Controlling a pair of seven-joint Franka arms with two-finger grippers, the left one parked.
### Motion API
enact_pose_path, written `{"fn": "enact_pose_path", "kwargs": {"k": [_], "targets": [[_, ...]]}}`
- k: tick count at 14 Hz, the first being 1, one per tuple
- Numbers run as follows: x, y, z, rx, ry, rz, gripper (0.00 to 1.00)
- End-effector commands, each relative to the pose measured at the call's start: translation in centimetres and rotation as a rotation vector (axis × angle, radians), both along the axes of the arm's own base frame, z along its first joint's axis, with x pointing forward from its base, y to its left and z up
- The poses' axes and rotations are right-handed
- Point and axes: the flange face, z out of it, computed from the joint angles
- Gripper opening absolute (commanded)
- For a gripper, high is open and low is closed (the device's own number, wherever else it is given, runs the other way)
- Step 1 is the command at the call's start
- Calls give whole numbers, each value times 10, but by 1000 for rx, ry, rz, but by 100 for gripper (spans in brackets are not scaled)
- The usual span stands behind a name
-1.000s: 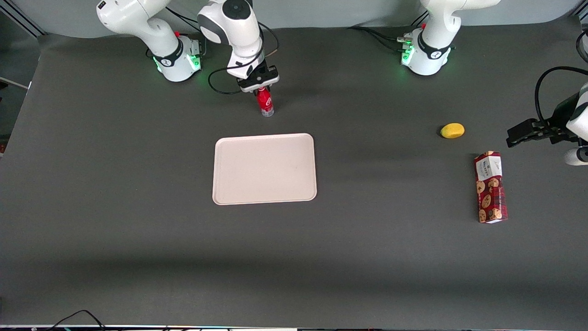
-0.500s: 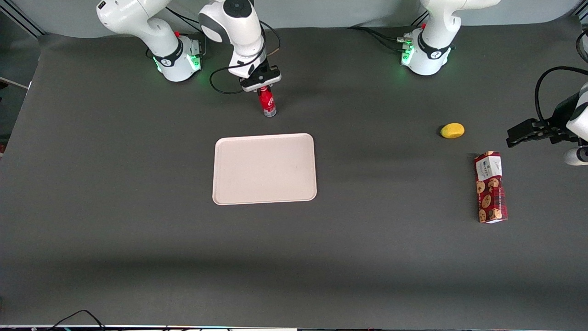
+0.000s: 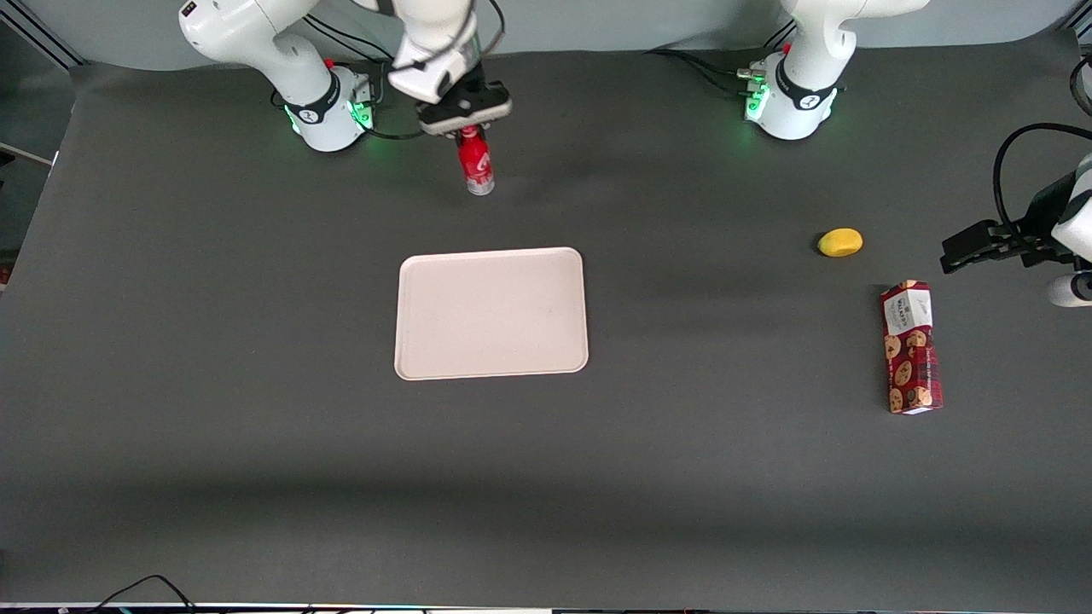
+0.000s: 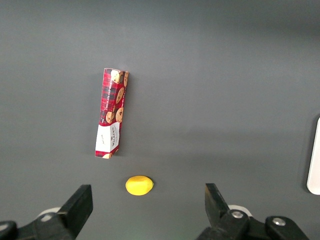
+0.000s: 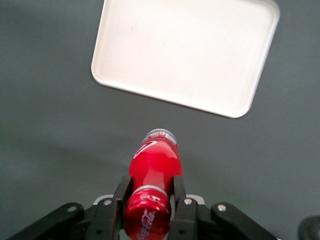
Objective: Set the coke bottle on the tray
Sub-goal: 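Lift the bottle and carry it over the white tray's corner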
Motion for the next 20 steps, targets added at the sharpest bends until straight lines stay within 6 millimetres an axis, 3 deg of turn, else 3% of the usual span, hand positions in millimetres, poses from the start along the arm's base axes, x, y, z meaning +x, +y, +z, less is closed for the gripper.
{"fn": "enact_pose_path", "kwargs": {"k": [1,2,4,6,8,11,13,16,20], "targets": [[31,-20,95,79,10,-41,0],[33,-20,108,97,21,-41,0],[35,-23,111,103,17,5,0],[68,-44,104,103,3,-18,0],[97,-43,84,105,-24,-10,0],[143,-39,39,128,-39,-11,0],[183,-56,5,135,-45,-10,0],[223,-84,-44,51,-59,2,0],[240,-113,-115,34,-86,-28,0]]}}
